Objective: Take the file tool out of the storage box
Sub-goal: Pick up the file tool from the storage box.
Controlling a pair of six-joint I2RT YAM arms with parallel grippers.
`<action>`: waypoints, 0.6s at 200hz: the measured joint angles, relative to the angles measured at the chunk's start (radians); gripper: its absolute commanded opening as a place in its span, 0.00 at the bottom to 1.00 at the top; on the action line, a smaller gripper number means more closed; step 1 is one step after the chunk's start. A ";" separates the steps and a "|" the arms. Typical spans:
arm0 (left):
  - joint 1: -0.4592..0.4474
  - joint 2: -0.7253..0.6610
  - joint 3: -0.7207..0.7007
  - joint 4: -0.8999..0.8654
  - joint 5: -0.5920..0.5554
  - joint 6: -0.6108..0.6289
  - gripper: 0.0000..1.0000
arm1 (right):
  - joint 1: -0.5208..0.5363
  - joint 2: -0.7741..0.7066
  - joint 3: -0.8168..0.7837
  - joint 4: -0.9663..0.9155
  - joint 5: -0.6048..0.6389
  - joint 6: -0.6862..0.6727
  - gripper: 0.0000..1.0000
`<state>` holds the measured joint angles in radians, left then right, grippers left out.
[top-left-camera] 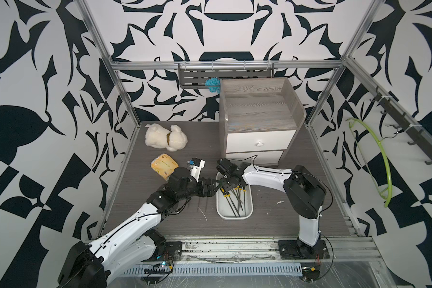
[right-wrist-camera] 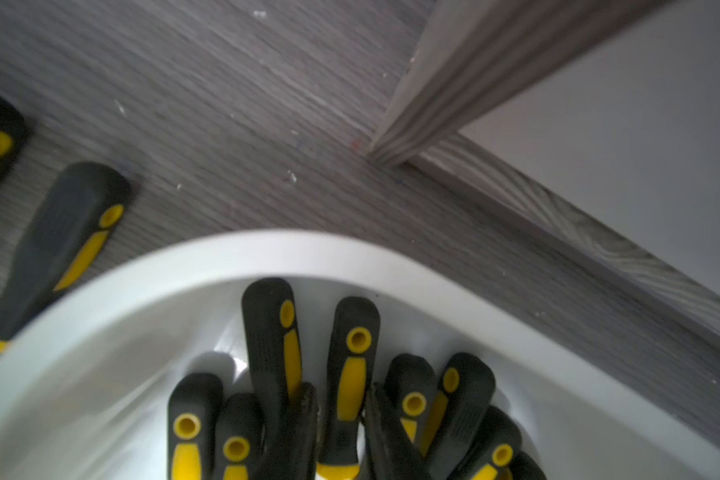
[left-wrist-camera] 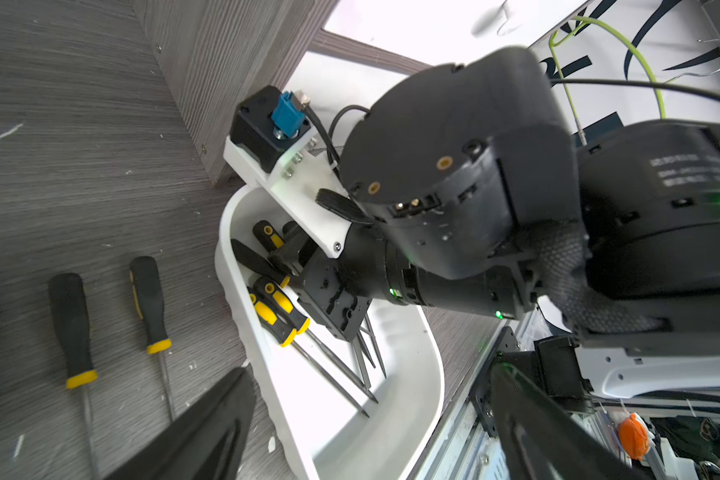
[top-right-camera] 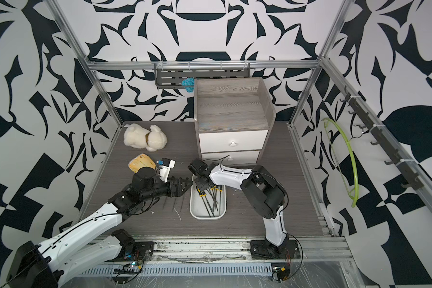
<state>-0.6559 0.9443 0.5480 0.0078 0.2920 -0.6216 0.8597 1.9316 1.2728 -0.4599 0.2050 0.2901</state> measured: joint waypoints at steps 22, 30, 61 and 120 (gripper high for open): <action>-0.002 0.009 0.000 0.000 0.002 0.000 0.95 | 0.000 0.015 0.006 -0.009 -0.002 0.003 0.24; -0.003 0.011 0.000 0.000 0.001 0.000 0.95 | 0.000 0.021 0.010 -0.011 -0.002 0.005 0.24; -0.006 0.011 0.000 0.000 0.002 0.000 0.95 | 0.000 0.027 0.021 -0.024 -0.002 0.014 0.26; -0.006 0.010 0.013 0.004 0.012 -0.001 0.95 | 0.000 0.031 0.035 -0.035 -0.031 0.025 0.08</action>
<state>-0.6624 0.9543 0.5610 0.0116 0.3038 -0.6228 0.8597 1.9621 1.3075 -0.4946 0.1738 0.3149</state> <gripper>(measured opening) 0.948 0.150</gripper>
